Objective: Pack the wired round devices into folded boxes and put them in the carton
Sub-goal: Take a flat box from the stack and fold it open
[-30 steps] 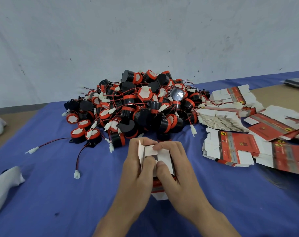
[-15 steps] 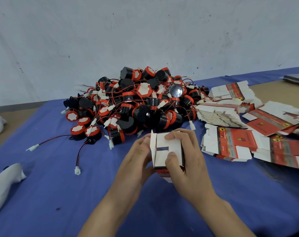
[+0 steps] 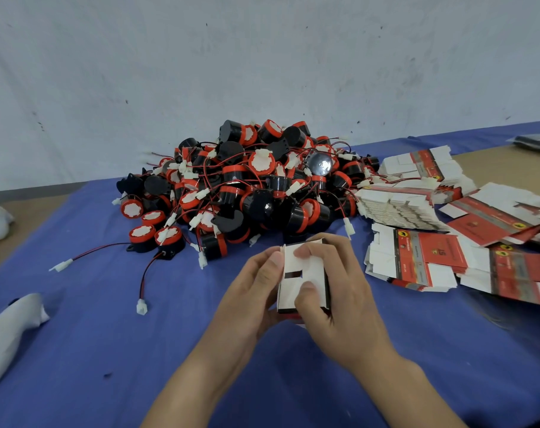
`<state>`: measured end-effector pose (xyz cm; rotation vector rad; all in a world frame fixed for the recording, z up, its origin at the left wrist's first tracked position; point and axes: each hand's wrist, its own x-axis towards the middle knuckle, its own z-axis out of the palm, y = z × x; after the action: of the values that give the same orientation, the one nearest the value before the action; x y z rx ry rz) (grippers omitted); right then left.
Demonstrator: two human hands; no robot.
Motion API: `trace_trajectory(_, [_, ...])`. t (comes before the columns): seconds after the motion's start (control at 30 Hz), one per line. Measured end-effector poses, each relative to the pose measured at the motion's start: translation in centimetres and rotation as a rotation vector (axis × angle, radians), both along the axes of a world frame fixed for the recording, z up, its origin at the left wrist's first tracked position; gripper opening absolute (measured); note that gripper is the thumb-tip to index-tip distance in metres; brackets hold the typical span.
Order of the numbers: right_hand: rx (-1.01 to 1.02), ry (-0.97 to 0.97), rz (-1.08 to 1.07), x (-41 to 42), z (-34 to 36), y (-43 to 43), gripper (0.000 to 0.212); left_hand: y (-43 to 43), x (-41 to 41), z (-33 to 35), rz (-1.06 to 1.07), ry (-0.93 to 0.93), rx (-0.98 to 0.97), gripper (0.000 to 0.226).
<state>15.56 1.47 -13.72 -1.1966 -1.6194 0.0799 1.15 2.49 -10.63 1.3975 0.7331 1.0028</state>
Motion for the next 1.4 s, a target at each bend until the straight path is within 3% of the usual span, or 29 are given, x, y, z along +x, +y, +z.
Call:
trace_trajectory(0.13, [0.012, -0.036, -0.011, 0.0, -0.1, 0.0, 0.04, -0.1, 0.2, 0.1, 0.011, 0.025, 0.003, 0.084])
trace_trajectory(0.27, [0.023, -0.102, -0.009, -0.2, -0.2, 0.0, 0.039, -0.1, 0.2, 0.0, 0.064, 0.084, 0.095, 0.092])
trace_trajectory(1.0, [-0.022, -0.17, 0.048, 0.2, -0.4, 0.0, 0.046, 0.1, 0.1, -0.5, 0.148, 0.222, 0.167, 0.085])
trace_trajectory(1.2, [-0.028, -0.19, 0.061, 0.2, -0.6, 0.0, 0.049, 0.7, -0.1, -1.2, 0.174, 0.287, 0.153, 0.045])
trace_trajectory(1.4, [-0.021, -0.196, 0.055, 0.3, -0.5, 0.1, 0.054, 0.8, -0.2, -1.2, 0.125, 0.255, 0.169, 0.07])
